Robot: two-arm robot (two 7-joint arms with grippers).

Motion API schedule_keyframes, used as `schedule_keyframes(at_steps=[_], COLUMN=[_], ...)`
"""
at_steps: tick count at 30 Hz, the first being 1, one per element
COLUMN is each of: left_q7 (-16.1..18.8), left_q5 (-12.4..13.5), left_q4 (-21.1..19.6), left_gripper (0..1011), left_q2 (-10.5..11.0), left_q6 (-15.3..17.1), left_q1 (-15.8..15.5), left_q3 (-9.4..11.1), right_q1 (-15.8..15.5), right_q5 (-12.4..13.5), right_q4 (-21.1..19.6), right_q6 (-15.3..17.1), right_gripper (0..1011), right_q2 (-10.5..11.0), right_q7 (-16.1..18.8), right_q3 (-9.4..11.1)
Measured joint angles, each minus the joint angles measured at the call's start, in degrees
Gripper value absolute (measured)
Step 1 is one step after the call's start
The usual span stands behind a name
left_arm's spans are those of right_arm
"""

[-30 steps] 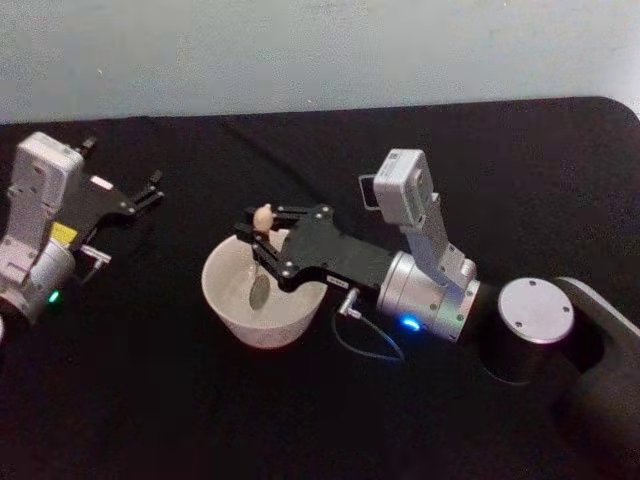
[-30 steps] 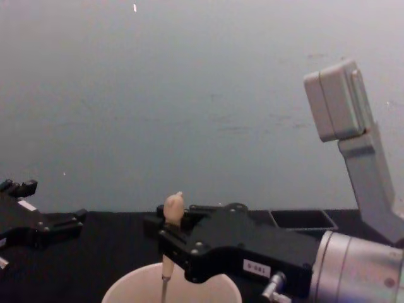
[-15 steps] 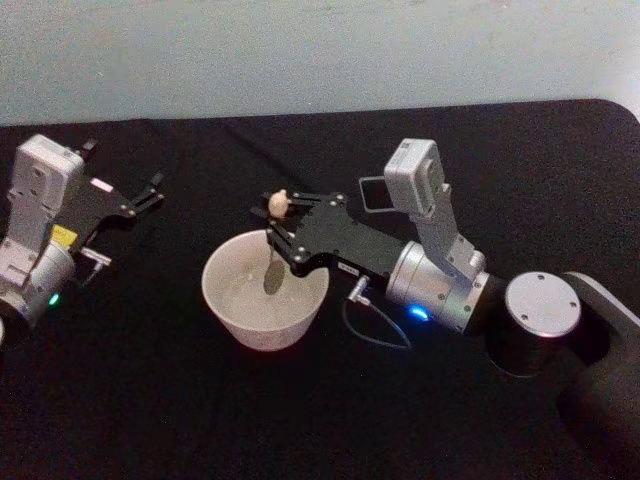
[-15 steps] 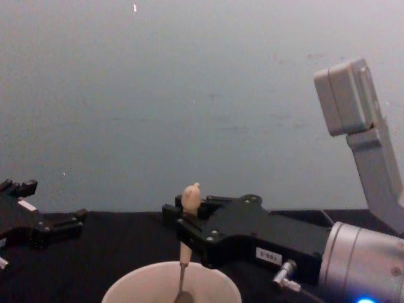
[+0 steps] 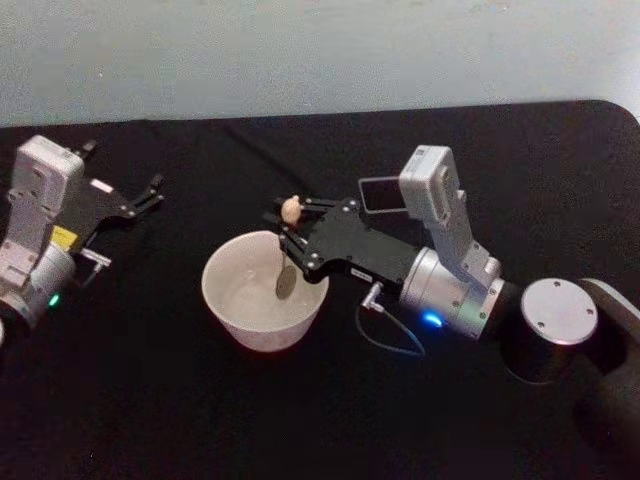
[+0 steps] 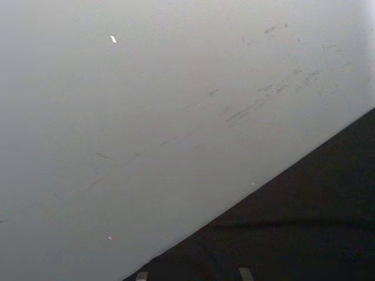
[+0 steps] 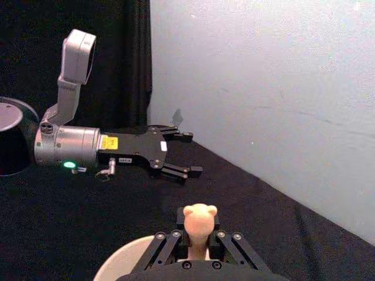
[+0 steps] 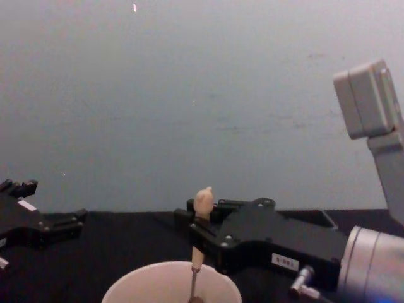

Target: Pick up the stirring spoon with one hand, stir inside the cup, then place it back in its original position.

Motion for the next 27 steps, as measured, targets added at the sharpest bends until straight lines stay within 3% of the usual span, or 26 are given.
schedule_keyframes(at_steps=[14, 27], left_q7=[0.0, 0.0], left_q5=[0.0, 0.0], left_q4=[0.0, 0.0], left_gripper=[1001, 1002], left_q2=[0.0, 0.0], left_q6=[0.0, 0.0], left_q1=[0.0, 0.0], left_q3=[0.0, 0.0], right_q1=[-1.6, -2.4], right_q5=[0.9, 1.6], right_q4=[-2.1, -3.6], right_q6=[0.6, 1.0], right_gripper=[175, 175], right_q2=[1.4, 1.9], right_q7=[0.7, 1.8], right_q3=[0.1, -1.1])
